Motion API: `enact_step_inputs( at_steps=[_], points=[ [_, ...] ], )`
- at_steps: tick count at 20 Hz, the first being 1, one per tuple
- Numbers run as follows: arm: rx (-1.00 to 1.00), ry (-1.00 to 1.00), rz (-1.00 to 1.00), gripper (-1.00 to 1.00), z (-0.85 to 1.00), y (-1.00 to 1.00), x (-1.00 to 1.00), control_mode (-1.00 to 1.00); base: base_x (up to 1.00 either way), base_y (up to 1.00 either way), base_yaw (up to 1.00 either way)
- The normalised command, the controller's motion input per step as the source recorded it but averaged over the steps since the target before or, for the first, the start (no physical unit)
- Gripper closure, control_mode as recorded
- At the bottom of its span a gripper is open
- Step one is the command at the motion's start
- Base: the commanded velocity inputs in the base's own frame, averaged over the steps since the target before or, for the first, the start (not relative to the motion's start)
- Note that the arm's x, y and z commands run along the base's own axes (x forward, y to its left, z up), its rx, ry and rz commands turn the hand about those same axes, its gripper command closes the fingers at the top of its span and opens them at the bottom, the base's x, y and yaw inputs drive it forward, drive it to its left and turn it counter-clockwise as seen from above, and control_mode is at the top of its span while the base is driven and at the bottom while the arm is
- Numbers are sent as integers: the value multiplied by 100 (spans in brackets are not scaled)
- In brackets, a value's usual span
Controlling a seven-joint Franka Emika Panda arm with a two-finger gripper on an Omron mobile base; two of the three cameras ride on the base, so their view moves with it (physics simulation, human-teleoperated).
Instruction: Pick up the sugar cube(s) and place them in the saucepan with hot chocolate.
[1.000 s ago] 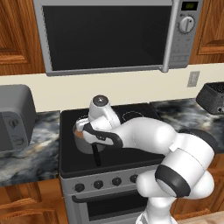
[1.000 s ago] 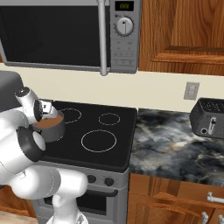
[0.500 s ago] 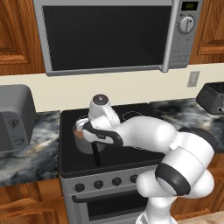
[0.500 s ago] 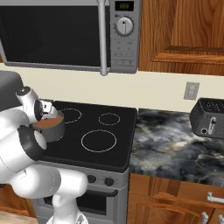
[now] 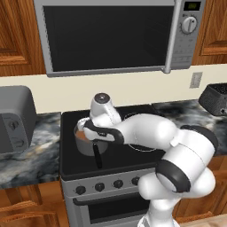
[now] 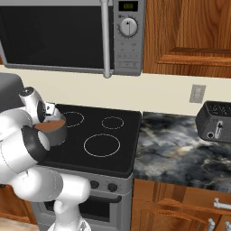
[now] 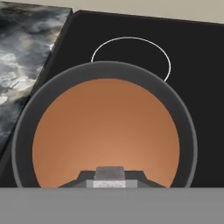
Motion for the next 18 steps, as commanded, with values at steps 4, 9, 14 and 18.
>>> enact_step_inputs(
  at_steps=[4,9,14,18],
  points=[
    [0,10,0,100,21,0,27,-100,0,0,0],
    [0,2,0,100,3,0,1,-100,0,0,0],
    [0,-6,0,100,0,0,0,-100,0,0,0],
    [0,-6,0,100,-4,0,0,-100,0,0,0]
  ],
)
